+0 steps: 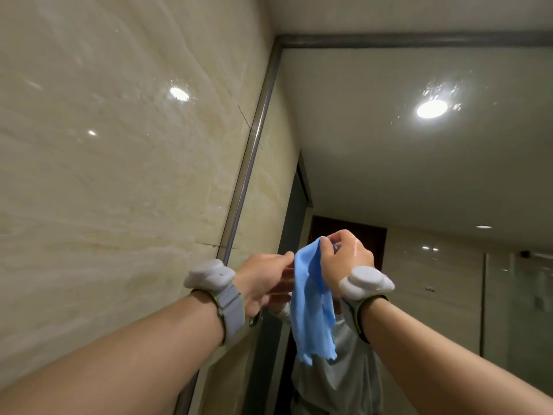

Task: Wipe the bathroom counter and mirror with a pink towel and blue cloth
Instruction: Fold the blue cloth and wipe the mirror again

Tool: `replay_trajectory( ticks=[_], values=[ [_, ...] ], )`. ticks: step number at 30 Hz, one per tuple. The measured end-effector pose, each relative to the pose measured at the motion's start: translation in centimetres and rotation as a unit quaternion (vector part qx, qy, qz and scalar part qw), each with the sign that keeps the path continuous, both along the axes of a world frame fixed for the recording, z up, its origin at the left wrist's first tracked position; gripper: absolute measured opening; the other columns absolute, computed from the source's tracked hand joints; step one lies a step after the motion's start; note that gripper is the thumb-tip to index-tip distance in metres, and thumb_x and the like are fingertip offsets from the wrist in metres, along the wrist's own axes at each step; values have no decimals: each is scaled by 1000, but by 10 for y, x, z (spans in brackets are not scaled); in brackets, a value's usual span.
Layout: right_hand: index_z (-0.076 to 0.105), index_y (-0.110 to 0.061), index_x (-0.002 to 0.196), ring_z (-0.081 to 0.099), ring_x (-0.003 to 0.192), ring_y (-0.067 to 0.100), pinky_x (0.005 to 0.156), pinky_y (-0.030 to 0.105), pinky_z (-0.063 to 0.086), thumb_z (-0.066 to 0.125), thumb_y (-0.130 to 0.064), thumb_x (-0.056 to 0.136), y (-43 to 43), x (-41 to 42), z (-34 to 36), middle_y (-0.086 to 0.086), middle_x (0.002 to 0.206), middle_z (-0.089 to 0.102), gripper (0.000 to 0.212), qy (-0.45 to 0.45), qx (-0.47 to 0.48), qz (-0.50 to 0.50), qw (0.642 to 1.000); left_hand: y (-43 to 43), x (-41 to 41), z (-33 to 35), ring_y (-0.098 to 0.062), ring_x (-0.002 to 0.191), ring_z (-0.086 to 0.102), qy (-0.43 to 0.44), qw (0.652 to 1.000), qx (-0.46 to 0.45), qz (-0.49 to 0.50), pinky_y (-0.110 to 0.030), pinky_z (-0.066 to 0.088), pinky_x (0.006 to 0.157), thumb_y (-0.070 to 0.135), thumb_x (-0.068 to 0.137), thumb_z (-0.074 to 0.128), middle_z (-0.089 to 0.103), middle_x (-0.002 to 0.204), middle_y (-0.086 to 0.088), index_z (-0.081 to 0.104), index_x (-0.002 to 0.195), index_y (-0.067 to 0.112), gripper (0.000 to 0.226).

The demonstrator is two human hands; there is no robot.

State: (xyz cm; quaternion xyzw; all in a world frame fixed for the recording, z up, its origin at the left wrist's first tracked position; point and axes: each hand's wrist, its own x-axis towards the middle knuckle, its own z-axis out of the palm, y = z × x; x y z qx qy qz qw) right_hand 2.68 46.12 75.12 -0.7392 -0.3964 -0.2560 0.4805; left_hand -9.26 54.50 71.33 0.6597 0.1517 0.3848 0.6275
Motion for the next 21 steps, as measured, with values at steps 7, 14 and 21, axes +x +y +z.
replay_trajectory(
  ticks=[7,14,21],
  values=[
    [61,-24,102,65,86,22,82,39,56,50,-42,100,-3,-14,8,0,94,69,21,-43,11,-7,999,-1,7,1,-19,85,62,13,995,85,40,-31,54,72,35,104,58,69,99,-10,73,115,15,28],
    [59,-30,89,67,79,16,76,42,60,56,-47,95,-1,-10,11,-8,88,68,18,-52,23,44,997,0,-2,5,-15,68,57,37,996,81,-17,-37,61,82,27,105,57,60,86,-9,70,116,13,22],
    [62,-29,92,66,75,17,71,38,60,57,-47,95,6,-8,10,-6,85,68,19,-72,1,36,997,15,5,2,-17,73,62,40,990,112,79,-35,61,78,31,107,52,67,94,-11,70,101,15,24]
  ],
)
